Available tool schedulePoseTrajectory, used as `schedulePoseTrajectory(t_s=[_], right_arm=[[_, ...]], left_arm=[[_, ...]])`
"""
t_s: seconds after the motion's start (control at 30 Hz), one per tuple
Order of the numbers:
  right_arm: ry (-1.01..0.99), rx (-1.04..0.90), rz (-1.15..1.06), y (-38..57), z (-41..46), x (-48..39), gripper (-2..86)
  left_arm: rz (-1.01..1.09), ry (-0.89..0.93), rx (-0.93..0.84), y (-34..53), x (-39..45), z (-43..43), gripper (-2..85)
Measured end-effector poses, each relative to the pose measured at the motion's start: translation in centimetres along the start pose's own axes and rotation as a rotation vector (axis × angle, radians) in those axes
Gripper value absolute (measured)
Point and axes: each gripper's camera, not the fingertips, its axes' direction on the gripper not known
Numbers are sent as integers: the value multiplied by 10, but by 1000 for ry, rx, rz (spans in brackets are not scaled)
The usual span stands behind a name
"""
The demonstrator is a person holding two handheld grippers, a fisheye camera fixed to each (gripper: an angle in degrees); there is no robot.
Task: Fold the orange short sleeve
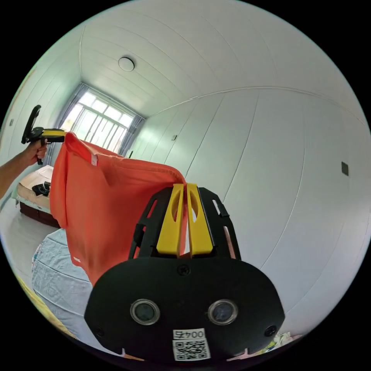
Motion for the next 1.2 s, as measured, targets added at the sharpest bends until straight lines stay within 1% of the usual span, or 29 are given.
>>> schedulePoseTrajectory(t_s=[0.1,0.27,0.47,0.67,0.73,0.9,0.97,1.07,1.13,1.2], right_arm=[[15,23,-38,-23,-18,-12,-6],[-30,5,-68,-34,-42,-29,-6],[-72,-34,-107,-31,-77,-58,-6],[-172,-33,-42,-43,-110,-66,-5],[-199,-41,-28,-50,-121,-69,-5],[-214,-65,-21,-55,-128,-78,-5],[-213,-78,-28,-48,-125,-86,-5],[-200,-114,-33,-23,-115,-103,-5],[-189,-156,-27,0,-101,-115,-5],[-193,-193,-20,17,-85,-120,-5]], left_arm=[[10,2,27,-22,14,-19,14],[65,13,16,-39,44,-36,13],[61,113,-14,-53,60,-44,11],[27,246,-17,-77,53,-48,12],[4,311,-38,-84,45,-41,13],[0,396,-64,-78,32,-12,14],[13,392,-77,-65,32,4,14],[-16,450,-106,-34,29,42,14],[-31,491,-134,-7,27,78,14],[-28,483,-161,13,25,112,14]])
